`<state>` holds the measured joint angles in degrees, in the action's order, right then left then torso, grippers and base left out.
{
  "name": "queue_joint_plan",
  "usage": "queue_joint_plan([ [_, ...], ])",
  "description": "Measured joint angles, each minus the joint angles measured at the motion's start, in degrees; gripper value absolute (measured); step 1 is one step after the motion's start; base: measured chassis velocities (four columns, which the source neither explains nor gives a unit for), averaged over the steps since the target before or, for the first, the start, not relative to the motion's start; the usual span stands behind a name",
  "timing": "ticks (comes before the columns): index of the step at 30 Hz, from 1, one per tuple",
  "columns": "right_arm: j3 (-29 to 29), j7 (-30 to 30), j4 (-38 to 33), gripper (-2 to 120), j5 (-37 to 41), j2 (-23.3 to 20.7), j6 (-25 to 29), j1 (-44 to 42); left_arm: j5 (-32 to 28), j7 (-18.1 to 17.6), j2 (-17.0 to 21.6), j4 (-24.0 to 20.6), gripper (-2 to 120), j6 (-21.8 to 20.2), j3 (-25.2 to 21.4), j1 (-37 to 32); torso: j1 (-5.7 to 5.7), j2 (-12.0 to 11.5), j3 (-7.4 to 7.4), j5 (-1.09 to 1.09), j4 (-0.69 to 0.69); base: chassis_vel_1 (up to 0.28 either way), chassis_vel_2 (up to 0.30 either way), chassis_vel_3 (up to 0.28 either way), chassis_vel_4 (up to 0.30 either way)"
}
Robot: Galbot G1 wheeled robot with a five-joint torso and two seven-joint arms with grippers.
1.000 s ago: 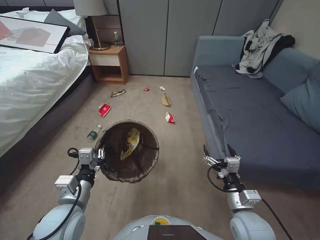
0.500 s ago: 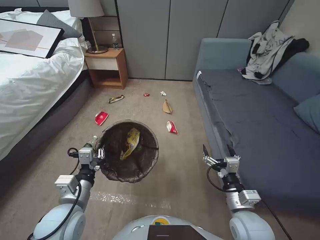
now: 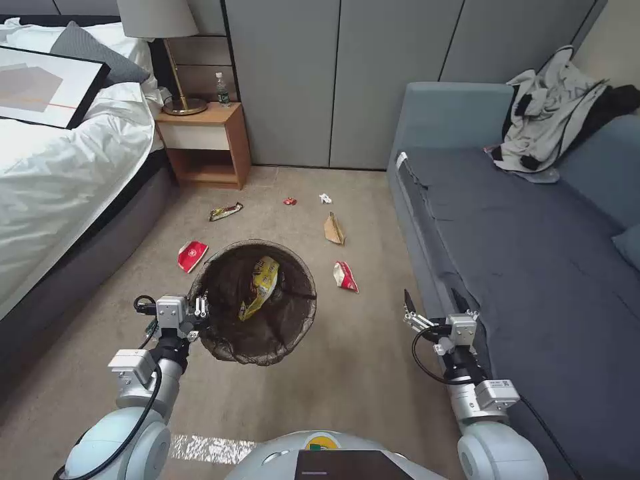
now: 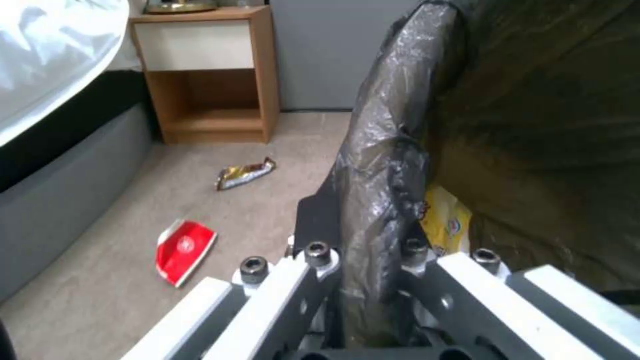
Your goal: Pick up the trash bin, then pick up the garbage from the floor and place it into the trash bin.
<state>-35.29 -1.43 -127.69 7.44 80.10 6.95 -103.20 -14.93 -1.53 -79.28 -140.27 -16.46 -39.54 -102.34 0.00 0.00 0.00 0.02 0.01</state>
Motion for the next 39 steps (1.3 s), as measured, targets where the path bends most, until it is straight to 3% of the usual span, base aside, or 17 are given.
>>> queue_joint_plan([
  [21, 1.17, 0.38, 0.36, 100, -0.32, -1.43, 0.07, 0.17, -0.61, 0.02, 0.03, 0.28, 2, 0.15, -0.50, 0.29, 0.00, 0.00, 0.01, -0.02, -0.02, -0.135, 0.142, 0.137, -0.139],
  [35, 4.26, -0.24, 1.81, 100, 2.83, -7.36, -6.66, 3.00, -2.19, -0.24, 0.71, 0.12, 2, -1.13, -1.65, 1.76, 0.00, 0.00, 0.00, -0.02, -0.02, 0.000, 0.000, 0.000, 0.000],
  [39, 6.85, -1.44, 4.28, 100, 4.77, -11.12, -9.50, 7.84, -2.80, -0.36, 0.98, -0.13, 2, -1.69, -2.56, 2.10, 0.00, 0.00, 0.01, -0.01, -0.01, 0.000, 0.000, 0.000, 0.000],
])
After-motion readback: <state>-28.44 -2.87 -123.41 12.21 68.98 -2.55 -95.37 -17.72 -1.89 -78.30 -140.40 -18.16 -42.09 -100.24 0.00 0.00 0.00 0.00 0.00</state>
